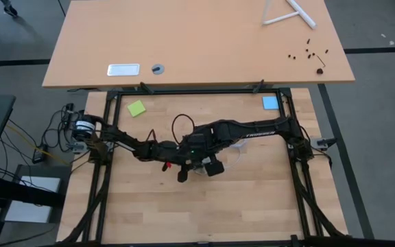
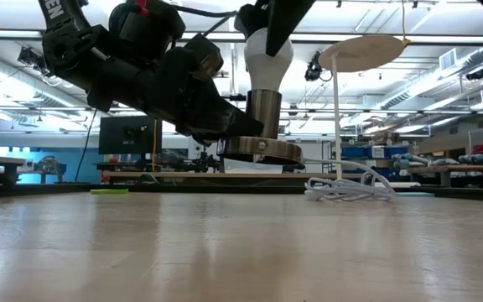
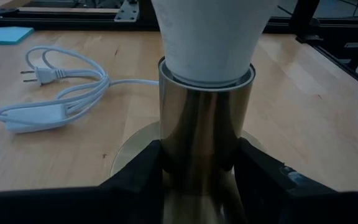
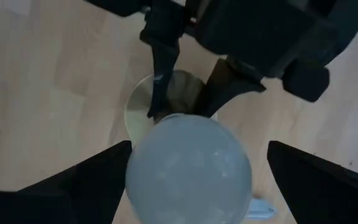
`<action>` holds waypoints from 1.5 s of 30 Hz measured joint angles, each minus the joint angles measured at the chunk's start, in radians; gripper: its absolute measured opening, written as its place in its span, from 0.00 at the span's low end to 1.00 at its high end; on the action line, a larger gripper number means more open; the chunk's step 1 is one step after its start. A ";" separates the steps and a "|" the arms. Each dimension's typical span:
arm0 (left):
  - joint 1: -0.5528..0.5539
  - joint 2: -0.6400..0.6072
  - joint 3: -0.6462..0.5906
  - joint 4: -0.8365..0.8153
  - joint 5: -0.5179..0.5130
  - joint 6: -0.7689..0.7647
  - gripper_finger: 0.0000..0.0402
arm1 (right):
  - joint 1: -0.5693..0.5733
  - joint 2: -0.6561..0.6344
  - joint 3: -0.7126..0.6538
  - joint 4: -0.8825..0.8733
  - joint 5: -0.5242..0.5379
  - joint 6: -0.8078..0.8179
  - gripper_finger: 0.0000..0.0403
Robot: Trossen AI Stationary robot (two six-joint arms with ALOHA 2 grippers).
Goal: Screw lightbulb
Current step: Insert the lightbulb into the lamp
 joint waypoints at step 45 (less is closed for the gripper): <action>-0.001 0.000 0.000 -0.008 0.000 0.000 0.40 | 0.000 0.002 -0.083 0.039 -0.011 0.259 0.70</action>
